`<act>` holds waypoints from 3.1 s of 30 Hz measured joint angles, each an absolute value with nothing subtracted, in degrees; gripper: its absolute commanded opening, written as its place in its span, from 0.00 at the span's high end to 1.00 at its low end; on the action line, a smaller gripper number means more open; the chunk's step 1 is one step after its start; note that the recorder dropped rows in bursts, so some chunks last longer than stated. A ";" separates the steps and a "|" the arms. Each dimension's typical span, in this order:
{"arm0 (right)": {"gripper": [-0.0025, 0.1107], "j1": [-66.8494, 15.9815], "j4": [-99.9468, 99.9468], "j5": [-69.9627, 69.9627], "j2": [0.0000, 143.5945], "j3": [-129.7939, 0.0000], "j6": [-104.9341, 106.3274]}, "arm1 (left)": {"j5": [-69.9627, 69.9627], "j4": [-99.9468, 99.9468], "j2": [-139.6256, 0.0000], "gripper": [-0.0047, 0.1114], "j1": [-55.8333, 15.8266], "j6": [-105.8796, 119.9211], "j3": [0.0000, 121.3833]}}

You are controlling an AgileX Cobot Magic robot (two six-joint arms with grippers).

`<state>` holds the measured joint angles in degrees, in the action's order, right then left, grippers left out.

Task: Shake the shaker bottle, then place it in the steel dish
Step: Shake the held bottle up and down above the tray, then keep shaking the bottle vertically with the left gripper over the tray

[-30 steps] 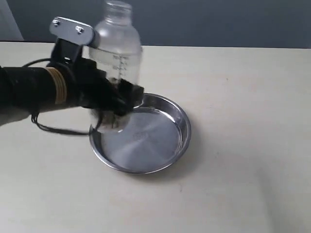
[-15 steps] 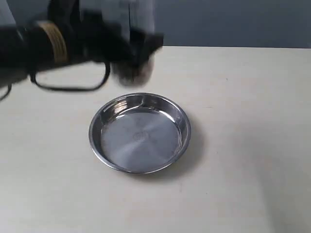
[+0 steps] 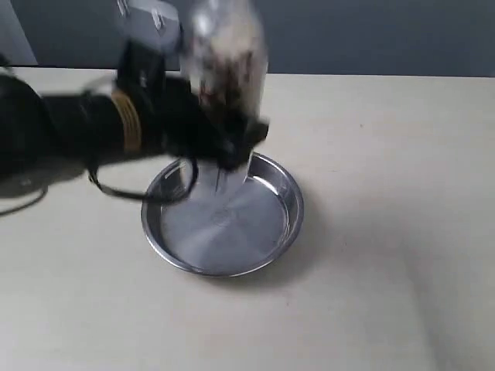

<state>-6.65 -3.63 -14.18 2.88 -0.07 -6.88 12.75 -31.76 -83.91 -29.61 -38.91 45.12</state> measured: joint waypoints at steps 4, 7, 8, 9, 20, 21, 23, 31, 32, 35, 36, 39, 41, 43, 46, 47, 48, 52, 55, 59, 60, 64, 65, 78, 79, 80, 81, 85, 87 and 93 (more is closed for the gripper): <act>0.99 -6.65 -3.63 -14.33 2.88 -0.07 -6.88 | 11.04 -31.88 -83.34 0.96 -29.61 -38.91 44.48; 0.99 -6.65 -3.63 -14.33 2.88 -0.07 -6.88 | 18.47 -31.59 -79.01 0.96 -29.84 -38.68 47.02; 0.99 -6.65 -3.63 -14.33 2.88 -0.07 -6.88 | 19.65 -31.32 -79.23 0.96 -30.16 -38.52 46.15; 0.99 -6.65 -3.63 -14.33 2.88 -0.07 -6.88 | 20.09 -30.84 -80.14 0.96 -30.16 -38.52 45.21; 0.99 -6.65 -3.63 -14.25 2.88 -0.07 -6.88 | 20.08 -30.18 -79.91 0.96 -30.44 -37.46 44.18; 0.99 -6.65 -3.63 -14.25 2.88 -0.07 -6.88 | 19.29 -29.93 -81.88 0.96 -30.66 -37.33 42.10; 0.99 -6.65 -3.63 -14.25 2.88 -0.07 -6.88 | 16.18 -29.94 -85.76 0.96 -30.65 -37.33 39.41; 0.99 -6.65 -3.63 -14.25 2.88 -0.07 -6.88 | 20.32 -28.04 -81.01 0.96 -31.44 -34.12 44.85; 0.99 -6.65 -3.63 -14.25 2.88 -0.07 -6.88 | 19.95 -26.71 -83.10 0.96 -31.44 -33.75 43.54; 0.99 -6.65 -3.63 -14.25 2.88 -0.07 -6.88 | 16.89 -25.87 -87.37 0.96 -30.89 -33.00 42.20; 0.99 -6.65 -3.63 -14.25 2.88 -0.07 -6.88 | 16.89 -26.01 -85.88 0.96 -30.89 -32.46 44.24; 0.99 -6.65 -3.63 -14.25 2.88 -0.07 -6.88 | 17.17 -26.05 -80.65 0.96 -31.38 -31.64 51.39; 0.99 -6.65 -3.63 -14.25 2.88 -0.07 -6.88 | 17.17 -25.67 -81.82 0.96 -31.51 -31.54 48.57; 0.99 -6.65 -3.63 -14.25 2.88 -0.07 -6.88 | 11.68 -25.54 -87.01 0.96 -32.04 -31.41 43.90; 0.99 -6.65 -3.63 -14.25 2.88 -0.07 -6.88 | 12.24 -25.44 -81.02 0.96 -32.68 -31.06 47.90; 0.99 -6.65 -3.63 -14.25 2.88 -0.07 -6.88 | 15.00 -25.44 -81.03 0.96 -32.83 -30.19 46.66; 0.99 -6.65 -3.63 -14.25 2.88 -0.07 -6.88 | 15.58 -25.44 -82.77 0.96 -32.70 -29.83 44.85; 0.99 -6.65 -3.63 -14.25 2.88 -0.07 -6.88 | 8.31 -24.86 -86.75 0.96 -30.47 -29.53 42.19; 0.99 -6.65 -3.63 -14.25 2.88 -0.07 -6.88 | 13.65 -24.23 -80.85 0.96 -30.35 -29.53 46.72; 0.99 -6.65 -3.63 -14.25 2.88 -0.07 -6.88 | 16.09 -24.27 -82.87 0.96 -30.85 -30.17 42.19; 0.99 -6.65 -3.63 -14.25 2.88 -0.07 -6.88 | 14.63 -24.73 -84.27 0.96 -30.85 -30.42 40.83; 0.99 -6.65 -3.63 -14.25 2.88 -0.07 -6.88 | 14.50 -25.69 -80.48 0.96 -30.85 -30.54 43.43; 0.99 -6.65 -3.63 -14.25 2.88 -0.07 -6.88 | 15.56 -25.69 -78.73 0.96 -30.85 -30.54 44.79; 0.99 -6.65 -3.63 -14.25 2.88 -0.07 -6.88 | 11.07 -12.54 -83.95 0.96 -24.58 -18.53 39.16; 0.99 -6.65 -3.63 -14.25 2.88 -0.07 -6.88 | 11.54 -6.12 -83.95 0.96 -21.94 -17.44 39.66; 0.99 -6.65 -3.63 -14.25 2.88 -0.07 -6.88 | 11.52 -2.38 -83.95 0.96 -20.57 -17.43 39.79; 0.99 -6.65 -3.63 -14.25 2.88 -0.07 -6.88 | 10.58 -1.06 -83.54 0.96 -20.21 -17.43 39.93; 0.99 -6.65 -3.63 -14.25 2.88 -0.07 -6.88 | 3.23 -18.86 -80.32 0.96 -32.91 -17.02 40.18; 0.99 -6.65 -3.63 -14.25 2.88 -0.07 -6.88 | 3.63 -25.29 -79.84 0.96 -33.93 -17.55 40.18; 0.99 -6.65 -3.63 -14.25 2.88 -0.07 -6.88 | 4.73 -29.72 -81.46 0.96 -26.20 -39.33 40.29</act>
